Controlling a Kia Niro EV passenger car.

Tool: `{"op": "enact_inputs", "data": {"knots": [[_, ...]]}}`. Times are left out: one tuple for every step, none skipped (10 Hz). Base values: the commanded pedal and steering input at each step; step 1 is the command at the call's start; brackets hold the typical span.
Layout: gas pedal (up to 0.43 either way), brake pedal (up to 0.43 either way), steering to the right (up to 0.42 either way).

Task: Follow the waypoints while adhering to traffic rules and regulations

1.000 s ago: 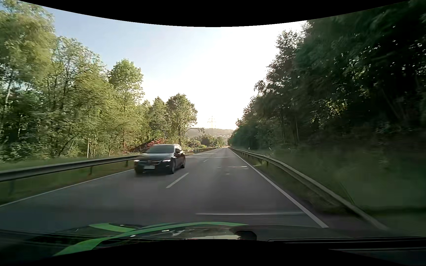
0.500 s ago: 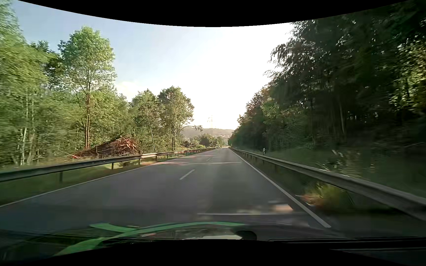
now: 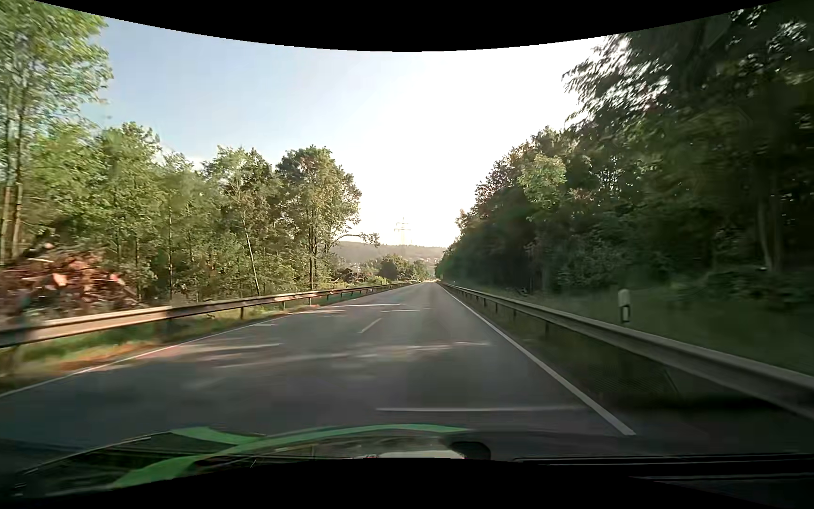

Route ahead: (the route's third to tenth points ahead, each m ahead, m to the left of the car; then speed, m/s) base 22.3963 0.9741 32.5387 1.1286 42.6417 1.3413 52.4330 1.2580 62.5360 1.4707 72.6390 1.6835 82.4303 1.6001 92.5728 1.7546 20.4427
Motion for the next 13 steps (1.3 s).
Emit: {"op": "enact_inputs", "data": {"knots": [[0.138,0.0,0.001],[0.138,0.0,0.001],[0.138,0.0,0.001],[0.138,0.0,0.0],[0.138,0.0,-0.001],[0.138,0.0,0.0],[0.13,0.0,0.0],[0.13,0.0,-0.001],[0.13,0.0,0.0],[0.13,0.0,0.0],[0.13,0.0,0.0],[0.13,0.0,0.0],[0.138,0.0,0.0]]}}
